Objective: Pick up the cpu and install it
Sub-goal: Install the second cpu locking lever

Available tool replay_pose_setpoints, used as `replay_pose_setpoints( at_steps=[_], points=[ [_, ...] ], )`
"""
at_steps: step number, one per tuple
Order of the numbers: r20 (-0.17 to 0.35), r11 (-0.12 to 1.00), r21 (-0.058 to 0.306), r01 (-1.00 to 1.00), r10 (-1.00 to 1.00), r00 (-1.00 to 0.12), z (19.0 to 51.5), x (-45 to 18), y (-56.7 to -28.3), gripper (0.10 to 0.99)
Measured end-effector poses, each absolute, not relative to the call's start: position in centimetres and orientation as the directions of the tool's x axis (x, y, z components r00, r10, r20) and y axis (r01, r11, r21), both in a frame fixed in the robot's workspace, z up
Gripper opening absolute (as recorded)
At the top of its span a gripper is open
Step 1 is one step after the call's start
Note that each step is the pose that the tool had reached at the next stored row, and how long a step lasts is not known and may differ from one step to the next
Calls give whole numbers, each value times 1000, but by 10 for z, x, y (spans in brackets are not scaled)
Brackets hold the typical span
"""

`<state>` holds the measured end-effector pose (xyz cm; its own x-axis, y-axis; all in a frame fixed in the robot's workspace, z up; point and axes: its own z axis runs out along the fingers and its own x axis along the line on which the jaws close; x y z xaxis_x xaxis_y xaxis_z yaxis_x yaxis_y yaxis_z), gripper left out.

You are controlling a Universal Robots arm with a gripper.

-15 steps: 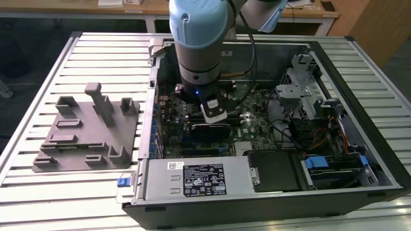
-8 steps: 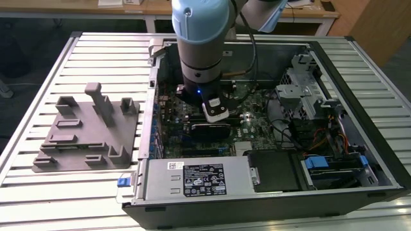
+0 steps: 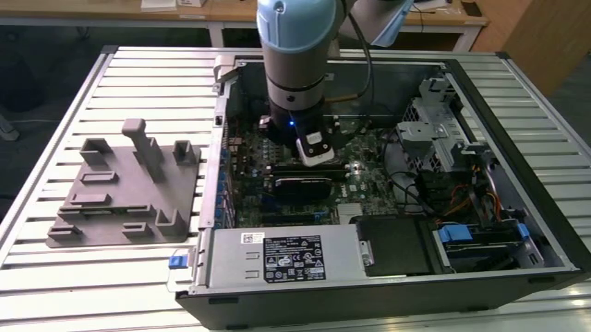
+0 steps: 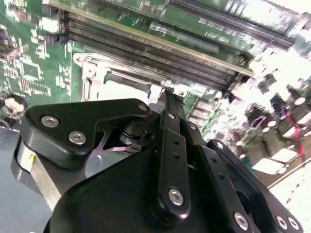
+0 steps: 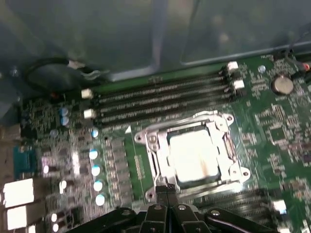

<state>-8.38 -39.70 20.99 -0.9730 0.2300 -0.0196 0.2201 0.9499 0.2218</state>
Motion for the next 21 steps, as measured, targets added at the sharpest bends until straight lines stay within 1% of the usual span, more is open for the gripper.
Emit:
replay_pose_setpoints(
  at_steps=[7, 21],
  points=[
    [-27, 957, 190, 220, 229, -973, 209, -75, -387, 106],
    [-26, 961, 165, 222, 229, -973, 208, -47, -373, 106]
  ],
)
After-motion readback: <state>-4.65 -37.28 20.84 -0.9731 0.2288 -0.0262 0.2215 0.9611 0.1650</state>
